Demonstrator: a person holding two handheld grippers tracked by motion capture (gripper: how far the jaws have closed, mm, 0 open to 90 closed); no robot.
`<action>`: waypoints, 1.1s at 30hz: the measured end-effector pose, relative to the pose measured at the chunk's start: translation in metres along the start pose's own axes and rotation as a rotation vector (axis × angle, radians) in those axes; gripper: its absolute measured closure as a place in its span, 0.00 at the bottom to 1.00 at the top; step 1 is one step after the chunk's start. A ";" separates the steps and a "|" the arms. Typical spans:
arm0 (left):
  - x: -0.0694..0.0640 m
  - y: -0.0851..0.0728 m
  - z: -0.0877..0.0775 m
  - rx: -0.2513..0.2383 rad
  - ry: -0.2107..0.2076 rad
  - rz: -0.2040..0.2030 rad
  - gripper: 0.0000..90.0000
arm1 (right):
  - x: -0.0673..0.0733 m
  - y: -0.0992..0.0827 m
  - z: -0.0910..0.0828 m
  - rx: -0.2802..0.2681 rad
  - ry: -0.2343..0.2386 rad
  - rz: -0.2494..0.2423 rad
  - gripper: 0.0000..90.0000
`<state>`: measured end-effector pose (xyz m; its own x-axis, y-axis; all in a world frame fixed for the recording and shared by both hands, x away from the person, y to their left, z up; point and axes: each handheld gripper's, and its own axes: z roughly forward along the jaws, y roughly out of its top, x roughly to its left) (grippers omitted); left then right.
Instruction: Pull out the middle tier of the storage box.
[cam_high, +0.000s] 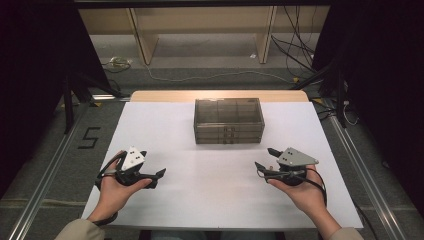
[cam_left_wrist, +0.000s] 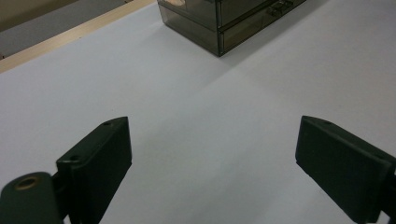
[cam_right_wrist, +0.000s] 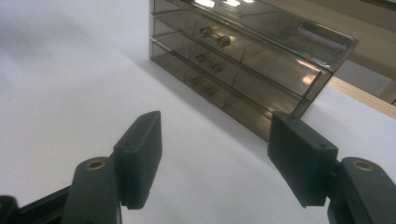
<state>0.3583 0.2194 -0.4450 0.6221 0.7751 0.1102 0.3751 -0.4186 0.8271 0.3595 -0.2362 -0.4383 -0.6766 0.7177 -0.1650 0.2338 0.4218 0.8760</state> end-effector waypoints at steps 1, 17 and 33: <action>0.000 0.000 0.000 0.000 0.000 -0.001 0.12 | 0.000 0.000 0.001 0.000 0.001 0.000 0.40; -0.002 -0.003 -0.003 -0.001 -0.002 0.003 0.13 | 0.016 0.022 0.053 0.065 -0.071 -0.267 0.58; 0.000 -0.004 -0.002 -0.003 -0.009 -0.003 0.16 | 0.028 0.031 0.138 0.187 -0.214 -0.608 0.71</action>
<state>0.3550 0.2219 -0.4470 0.6274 0.7720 0.1023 0.3749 -0.4146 0.8292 0.4445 -0.1264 -0.4785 -0.5767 0.4079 -0.7078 -0.0155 0.8608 0.5087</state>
